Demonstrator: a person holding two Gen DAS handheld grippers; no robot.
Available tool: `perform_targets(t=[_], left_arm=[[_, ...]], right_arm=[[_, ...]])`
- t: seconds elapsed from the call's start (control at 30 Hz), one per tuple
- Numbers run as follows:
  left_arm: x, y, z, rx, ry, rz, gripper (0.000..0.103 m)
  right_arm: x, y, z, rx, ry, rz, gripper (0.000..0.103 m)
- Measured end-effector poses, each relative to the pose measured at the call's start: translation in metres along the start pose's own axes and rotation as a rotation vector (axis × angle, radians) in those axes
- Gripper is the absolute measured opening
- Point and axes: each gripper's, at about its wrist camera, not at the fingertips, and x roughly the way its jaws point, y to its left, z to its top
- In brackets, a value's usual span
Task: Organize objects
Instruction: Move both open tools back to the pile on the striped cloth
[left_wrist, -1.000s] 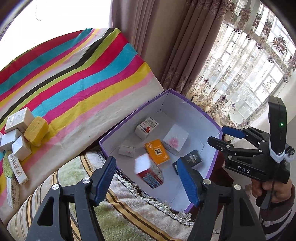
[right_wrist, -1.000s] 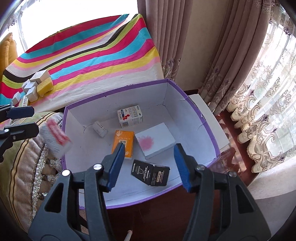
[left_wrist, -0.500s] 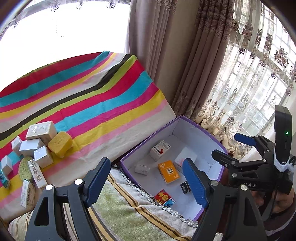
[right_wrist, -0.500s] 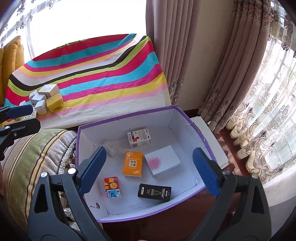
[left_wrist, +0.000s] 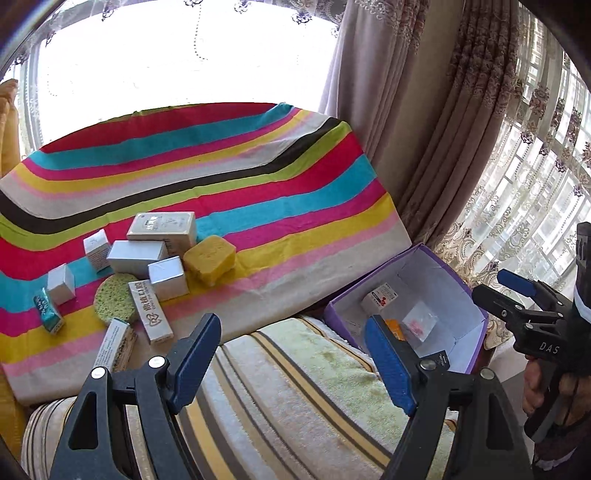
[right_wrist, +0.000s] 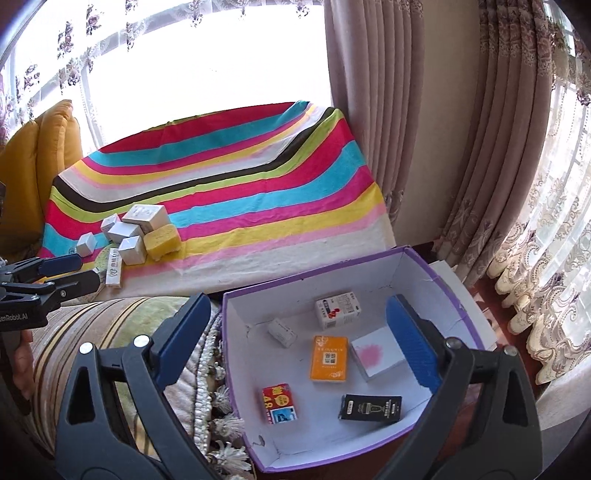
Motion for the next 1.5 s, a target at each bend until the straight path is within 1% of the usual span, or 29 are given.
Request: perform_targets(t=[0.13,0.2,0.3,0.47,0.7,0.8,0.9,1.07,1.3,1.5], left_arm=[[-0.014,0.030,-0.004,-0.026,-0.022,0.058,0.081],[-0.018,0.046,-0.008,-0.050,-0.021,0.080,0.081],[-0.020,0.070,-0.014,-0.095,-0.007,0.105,0.081],[-0.022,0.098,-0.020,-0.156,0.009,0.116,0.081],[-0.018,0.129,-0.025,-0.216,0.038,0.136,0.081],[-0.017,0.138,-0.027,-0.229,0.054,0.149,0.081],[-0.015,0.146,-0.029,-0.242,0.066,0.154,0.081],[-0.012,0.161,-0.032,-0.261,0.092,0.151,0.080],[-0.007,0.189,-0.037,-0.328,0.126,0.172,0.076],[-0.004,0.209,-0.041,-0.378,0.139,0.189,0.074]], right_arm=[[0.008,0.017,0.000,-0.013,0.031,0.043,0.097],[0.012,0.025,0.000,-0.021,0.047,0.050,0.097],[0.018,0.035,-0.001,-0.032,0.065,0.085,0.097],[0.033,0.052,0.002,-0.049,0.120,0.140,0.097],[0.053,0.083,0.012,-0.096,0.167,0.178,0.097],[0.061,0.102,0.018,-0.126,0.190,0.190,0.097],[0.069,0.121,0.024,-0.147,0.208,0.222,0.097],[0.081,0.160,0.033,-0.192,0.234,0.245,0.097],[0.103,0.207,0.041,-0.239,0.273,0.274,0.097],[0.128,0.235,0.039,-0.242,0.328,0.302,0.091]])
